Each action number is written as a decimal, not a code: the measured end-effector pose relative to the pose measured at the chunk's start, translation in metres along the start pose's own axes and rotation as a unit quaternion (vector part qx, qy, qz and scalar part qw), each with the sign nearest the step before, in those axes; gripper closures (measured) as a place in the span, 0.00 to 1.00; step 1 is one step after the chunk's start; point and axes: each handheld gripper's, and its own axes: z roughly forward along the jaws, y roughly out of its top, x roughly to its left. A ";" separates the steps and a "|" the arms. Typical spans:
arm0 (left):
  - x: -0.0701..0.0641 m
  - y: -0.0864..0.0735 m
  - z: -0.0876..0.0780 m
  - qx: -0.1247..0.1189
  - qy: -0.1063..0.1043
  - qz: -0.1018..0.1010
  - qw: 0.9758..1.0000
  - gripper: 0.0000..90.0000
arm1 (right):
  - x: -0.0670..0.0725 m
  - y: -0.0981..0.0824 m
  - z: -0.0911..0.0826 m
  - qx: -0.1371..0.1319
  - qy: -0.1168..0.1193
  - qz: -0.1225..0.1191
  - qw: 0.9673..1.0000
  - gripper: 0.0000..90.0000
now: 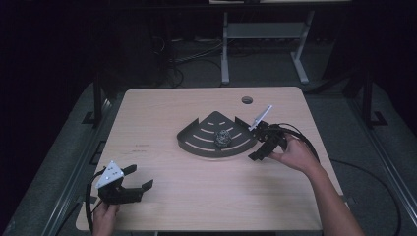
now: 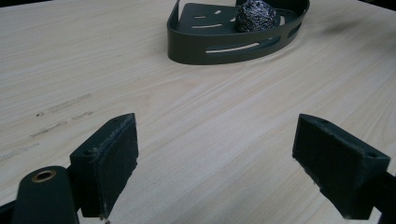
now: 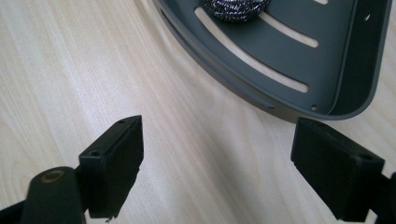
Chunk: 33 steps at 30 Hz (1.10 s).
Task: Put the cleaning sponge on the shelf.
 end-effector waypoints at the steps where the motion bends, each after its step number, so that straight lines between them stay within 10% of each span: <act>1: 0.000 0.000 0.000 0.000 0.000 0.000 1.000 0.15 | 0.000 -0.001 0.000 -0.001 0.000 0.002 1.000 0.18; 33: 0.000 -0.001 0.001 0.004 0.003 0.000 1.000 0.15 | 0.009 -0.046 0.002 -0.009 0.003 0.021 1.000 0.18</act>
